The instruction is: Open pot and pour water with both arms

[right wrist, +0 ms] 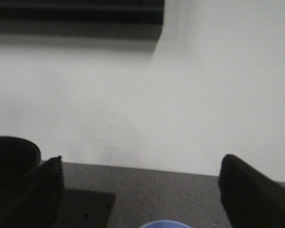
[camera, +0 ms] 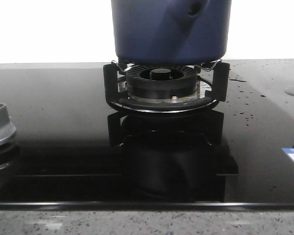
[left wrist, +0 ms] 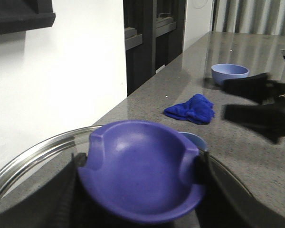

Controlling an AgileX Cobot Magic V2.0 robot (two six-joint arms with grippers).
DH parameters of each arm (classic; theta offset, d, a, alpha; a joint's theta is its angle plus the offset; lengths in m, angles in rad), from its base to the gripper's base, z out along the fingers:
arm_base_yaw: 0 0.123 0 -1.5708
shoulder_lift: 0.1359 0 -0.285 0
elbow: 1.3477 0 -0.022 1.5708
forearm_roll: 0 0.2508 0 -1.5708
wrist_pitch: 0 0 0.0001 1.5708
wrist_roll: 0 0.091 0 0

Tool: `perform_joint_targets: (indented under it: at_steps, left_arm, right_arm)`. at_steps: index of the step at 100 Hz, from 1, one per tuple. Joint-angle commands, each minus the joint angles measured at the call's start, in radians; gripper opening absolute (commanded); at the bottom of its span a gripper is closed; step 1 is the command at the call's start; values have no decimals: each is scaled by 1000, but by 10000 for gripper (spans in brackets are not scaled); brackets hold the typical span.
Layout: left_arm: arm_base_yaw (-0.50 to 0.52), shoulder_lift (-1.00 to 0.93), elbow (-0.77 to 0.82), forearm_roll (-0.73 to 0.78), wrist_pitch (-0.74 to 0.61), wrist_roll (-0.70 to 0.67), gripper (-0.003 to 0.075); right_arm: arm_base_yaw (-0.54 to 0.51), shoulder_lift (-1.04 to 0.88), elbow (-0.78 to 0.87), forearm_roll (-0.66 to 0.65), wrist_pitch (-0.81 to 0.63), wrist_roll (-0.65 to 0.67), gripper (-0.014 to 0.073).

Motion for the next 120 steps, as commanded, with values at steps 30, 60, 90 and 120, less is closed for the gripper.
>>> perform_joint_targets:
  at_steps: [30,60,90,120]
  left_arm:
    - [-15,200,-141,-111,30,9,259]
    - [-15,281,-141,-169,53,26,259]
    - [-20,298,-141,-169,117,26,264]
    - [-20,298,-141,-163,144,26,344]
  right_arm:
    - [95,-161,-32,6,168,35,-64]
    - [109,-168,-28,5,233,35,-64]
    - [109,-168,-28,5,265,35,-64]
    - [109,-168,-26,5,294,35,-64]
